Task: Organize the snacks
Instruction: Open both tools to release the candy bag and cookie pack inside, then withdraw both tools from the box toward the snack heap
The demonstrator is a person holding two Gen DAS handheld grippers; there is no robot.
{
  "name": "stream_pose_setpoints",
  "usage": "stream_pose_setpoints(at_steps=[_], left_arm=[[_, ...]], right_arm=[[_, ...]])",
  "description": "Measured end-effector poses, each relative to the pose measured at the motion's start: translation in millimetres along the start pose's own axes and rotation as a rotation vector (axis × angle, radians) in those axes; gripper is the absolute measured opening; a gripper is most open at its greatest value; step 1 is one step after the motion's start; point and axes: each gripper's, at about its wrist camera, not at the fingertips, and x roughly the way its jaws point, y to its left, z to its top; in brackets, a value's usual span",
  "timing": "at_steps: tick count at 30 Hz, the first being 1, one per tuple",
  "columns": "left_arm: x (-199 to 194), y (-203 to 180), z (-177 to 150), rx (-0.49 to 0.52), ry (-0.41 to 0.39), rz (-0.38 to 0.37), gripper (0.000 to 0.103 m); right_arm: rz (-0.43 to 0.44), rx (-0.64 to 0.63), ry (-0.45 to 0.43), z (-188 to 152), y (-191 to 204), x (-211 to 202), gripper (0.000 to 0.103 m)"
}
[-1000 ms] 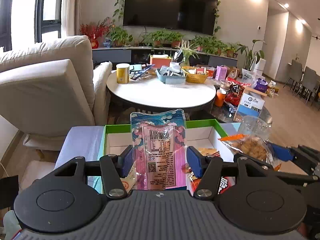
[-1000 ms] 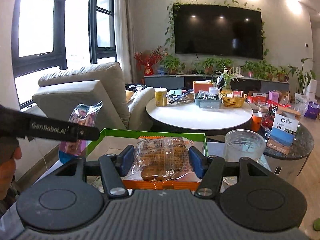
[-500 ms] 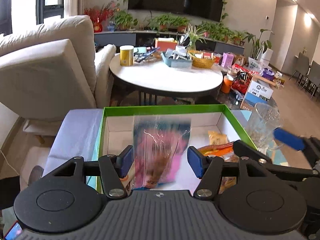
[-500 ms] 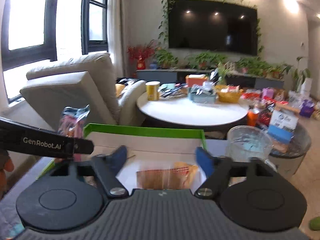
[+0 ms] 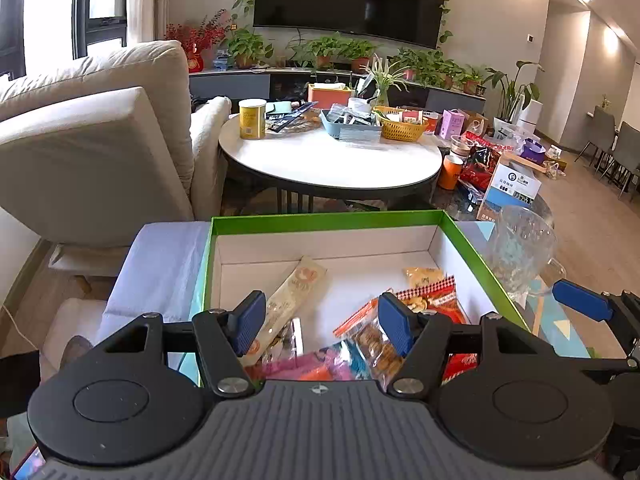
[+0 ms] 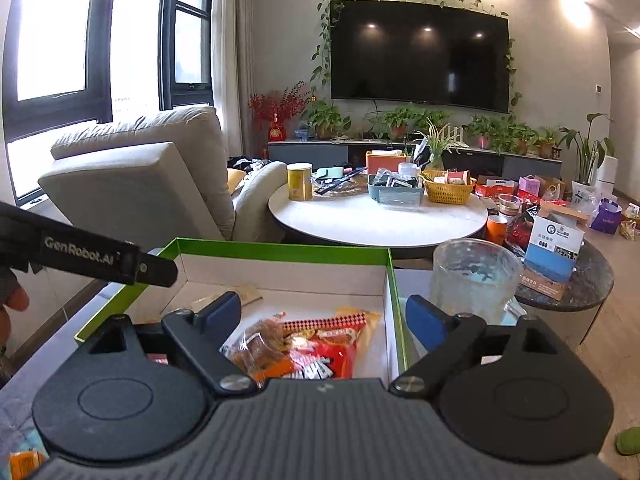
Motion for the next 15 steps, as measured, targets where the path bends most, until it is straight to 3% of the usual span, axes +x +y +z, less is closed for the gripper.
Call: stream_pose_setpoints(at_steps=[15], left_arm=[[-16.4,22.9,-18.0,-0.050,0.026,0.025,0.060]], right_arm=[[0.002,0.020,0.039,-11.4,-5.9,-4.2,0.064]])
